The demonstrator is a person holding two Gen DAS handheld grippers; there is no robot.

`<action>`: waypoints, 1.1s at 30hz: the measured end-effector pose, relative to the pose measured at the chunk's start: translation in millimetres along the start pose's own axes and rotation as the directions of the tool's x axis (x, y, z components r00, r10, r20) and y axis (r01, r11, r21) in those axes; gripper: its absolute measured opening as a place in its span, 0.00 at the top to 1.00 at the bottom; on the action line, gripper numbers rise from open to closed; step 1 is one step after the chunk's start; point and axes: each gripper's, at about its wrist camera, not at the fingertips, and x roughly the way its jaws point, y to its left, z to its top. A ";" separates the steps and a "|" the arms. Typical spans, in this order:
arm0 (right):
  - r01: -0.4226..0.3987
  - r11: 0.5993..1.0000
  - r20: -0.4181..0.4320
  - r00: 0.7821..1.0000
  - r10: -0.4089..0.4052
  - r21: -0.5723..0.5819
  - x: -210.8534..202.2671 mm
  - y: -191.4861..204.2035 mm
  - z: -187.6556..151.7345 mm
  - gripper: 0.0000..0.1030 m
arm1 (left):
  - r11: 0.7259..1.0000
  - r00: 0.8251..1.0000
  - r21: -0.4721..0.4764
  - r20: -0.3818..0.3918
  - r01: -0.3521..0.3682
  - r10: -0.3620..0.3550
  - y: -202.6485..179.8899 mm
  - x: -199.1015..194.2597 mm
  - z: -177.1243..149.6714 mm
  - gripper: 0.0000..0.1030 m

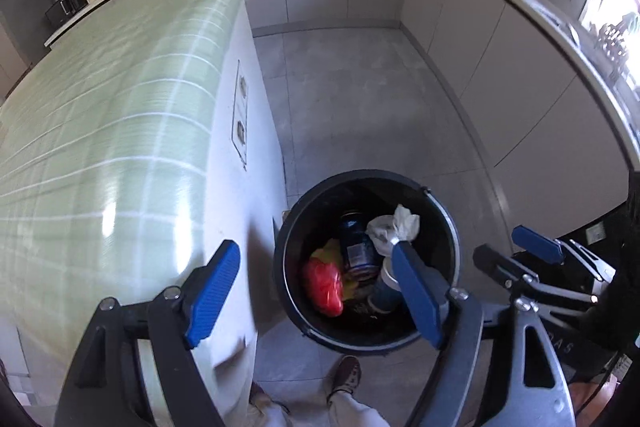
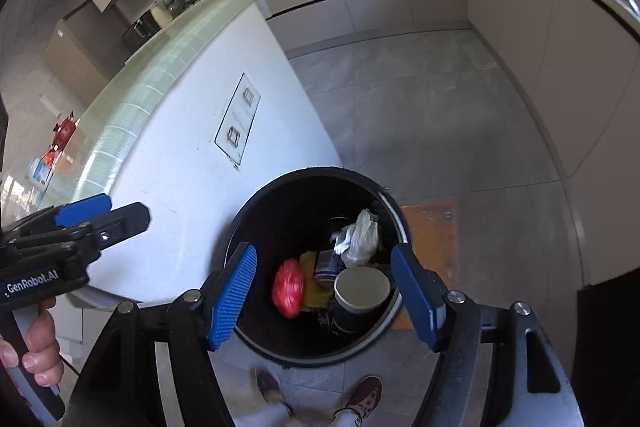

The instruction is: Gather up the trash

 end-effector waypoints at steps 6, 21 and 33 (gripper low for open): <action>0.051 0.998 0.044 0.998 -0.049 -0.027 -53.4 30.9 -22.4 0.30 | 0.998 0.991 0.019 0.126 0.054 -0.056 19.4 -70.2 -28.7 0.23; 0.092 0.995 0.128 0.988 -0.087 -0.034 -188.6 168.3 -195.6 0.28 | 0.998 0.961 -0.052 0.274 0.041 -0.025 104.9 -194.8 -201.0 0.23; 0.168 0.982 0.293 0.946 -0.137 -0.086 -277.7 206.5 -243.4 0.21 | 0.998 0.950 -0.054 0.312 0.031 -0.012 96.0 -238.9 -248.4 0.22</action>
